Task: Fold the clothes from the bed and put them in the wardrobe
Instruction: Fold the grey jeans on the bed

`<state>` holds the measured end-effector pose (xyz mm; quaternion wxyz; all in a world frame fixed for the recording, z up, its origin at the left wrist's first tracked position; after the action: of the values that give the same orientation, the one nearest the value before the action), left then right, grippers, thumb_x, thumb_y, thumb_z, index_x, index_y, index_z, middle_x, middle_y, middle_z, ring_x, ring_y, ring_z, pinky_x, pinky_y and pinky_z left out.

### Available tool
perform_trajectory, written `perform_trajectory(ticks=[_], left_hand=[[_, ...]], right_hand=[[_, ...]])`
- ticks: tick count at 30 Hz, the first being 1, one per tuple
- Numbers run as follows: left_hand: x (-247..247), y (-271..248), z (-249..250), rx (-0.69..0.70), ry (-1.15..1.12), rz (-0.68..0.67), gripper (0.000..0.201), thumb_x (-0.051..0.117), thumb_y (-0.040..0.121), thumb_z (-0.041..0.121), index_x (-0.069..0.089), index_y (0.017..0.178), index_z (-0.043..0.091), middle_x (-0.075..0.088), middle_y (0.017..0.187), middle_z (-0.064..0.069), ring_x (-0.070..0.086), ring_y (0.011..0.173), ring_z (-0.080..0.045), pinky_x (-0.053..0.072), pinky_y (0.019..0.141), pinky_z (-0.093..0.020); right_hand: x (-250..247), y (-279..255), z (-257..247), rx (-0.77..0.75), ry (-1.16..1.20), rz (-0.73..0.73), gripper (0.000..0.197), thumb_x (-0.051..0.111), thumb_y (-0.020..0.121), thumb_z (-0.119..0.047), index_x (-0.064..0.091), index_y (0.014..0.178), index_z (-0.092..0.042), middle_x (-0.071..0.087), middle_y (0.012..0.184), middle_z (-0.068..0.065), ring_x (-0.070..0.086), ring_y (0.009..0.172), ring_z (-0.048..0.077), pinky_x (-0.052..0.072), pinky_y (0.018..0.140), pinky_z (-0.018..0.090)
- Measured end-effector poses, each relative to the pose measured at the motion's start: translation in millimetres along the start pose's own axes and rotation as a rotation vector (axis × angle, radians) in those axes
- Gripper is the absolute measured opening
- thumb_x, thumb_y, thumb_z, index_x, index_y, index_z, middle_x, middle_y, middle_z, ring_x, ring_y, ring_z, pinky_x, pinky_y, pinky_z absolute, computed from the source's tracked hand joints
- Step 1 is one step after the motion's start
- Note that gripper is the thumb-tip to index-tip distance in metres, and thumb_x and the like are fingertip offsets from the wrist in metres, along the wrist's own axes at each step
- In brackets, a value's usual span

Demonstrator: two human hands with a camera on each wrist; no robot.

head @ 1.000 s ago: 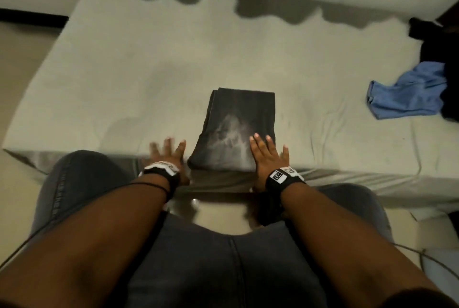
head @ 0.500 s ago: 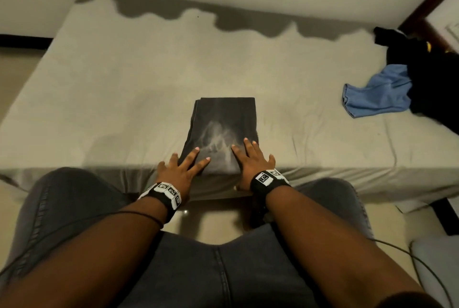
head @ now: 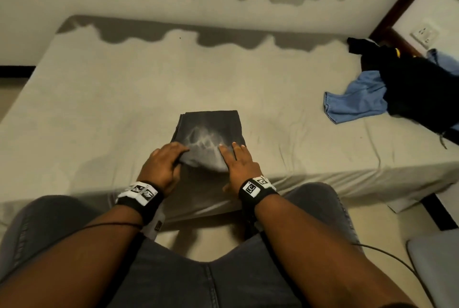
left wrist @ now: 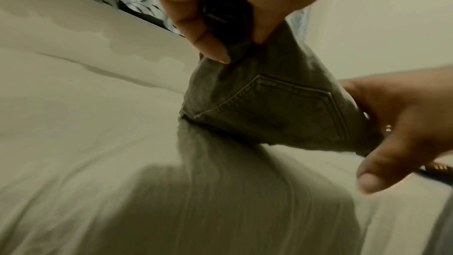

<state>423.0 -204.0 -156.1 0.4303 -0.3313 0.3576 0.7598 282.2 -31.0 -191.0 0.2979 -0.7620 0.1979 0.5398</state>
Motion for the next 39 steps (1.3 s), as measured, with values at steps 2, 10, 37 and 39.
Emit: perform_trajectory(ticks=[2, 10, 37, 39], left_hand=[[-18.2, 0.8, -4.7, -0.017, -0.071, 0.062, 0.043, 0.059, 0.081, 0.016, 0.068, 0.123, 0.016, 0.066, 0.125, -0.009, 0.062, 0.113, -0.029, 0.046, 0.102, -0.035], [-65.1, -6.0, -41.9, -0.389, -0.721, 0.428, 0.096, 0.079, 0.075, 0.024, 0.023, 0.148, 0.051, 0.046, 0.148, 0.007, 0.06, 0.11, -0.014, 0.052, 0.087, -0.028], [44.2, -28.6, -81.9, -0.871, -0.155, -0.313, 0.05, 0.076, 0.077, 0.065, 0.054, 0.09, 0.022, 0.066, 0.086, 0.004, 0.063, 0.086, -0.023, 0.048, 0.076, -0.033], [49.3, -37.7, -87.3, -0.905, -0.21, -0.352, 0.053, 0.074, 0.078, 0.067, 0.054, 0.095, 0.02, 0.066, 0.087, 0.003, 0.063, 0.086, -0.024, 0.048, 0.078, -0.033]], right_hand=[[-23.2, -0.1, -4.4, -0.094, 0.097, 0.202, 0.072, 0.068, 0.082, -0.017, 0.043, 0.149, -0.026, 0.049, 0.144, 0.008, 0.046, 0.133, 0.032, 0.049, 0.101, 0.048], [-101.3, -13.2, -6.9, -0.167, 0.481, 0.538, 0.058, 0.065, 0.065, -0.007, 0.069, 0.12, -0.026, 0.072, 0.113, -0.006, 0.067, 0.106, 0.02, 0.047, 0.098, 0.039], [29.2, 45.0, 38.8, 0.505, 0.529, -0.17, 0.088, 0.031, 0.093, -0.079, 0.07, 0.114, -0.003, 0.068, 0.119, 0.02, 0.062, 0.109, 0.037, 0.045, 0.087, 0.035], [24.4, 40.9, 43.1, 0.492, 0.579, -0.11, 0.075, 0.048, 0.086, -0.08, 0.069, 0.095, -0.009, 0.069, 0.1, 0.012, 0.064, 0.096, 0.033, 0.044, 0.077, 0.033]])
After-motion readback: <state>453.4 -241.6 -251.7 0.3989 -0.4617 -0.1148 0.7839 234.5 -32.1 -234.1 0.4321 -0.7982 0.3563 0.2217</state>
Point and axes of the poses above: each hand's wrist, its own y-axis towards the middle knuckle, its own x-axis out of the palm, z = x × y, the point moved 6 cm from there along y, towards the middle knuckle
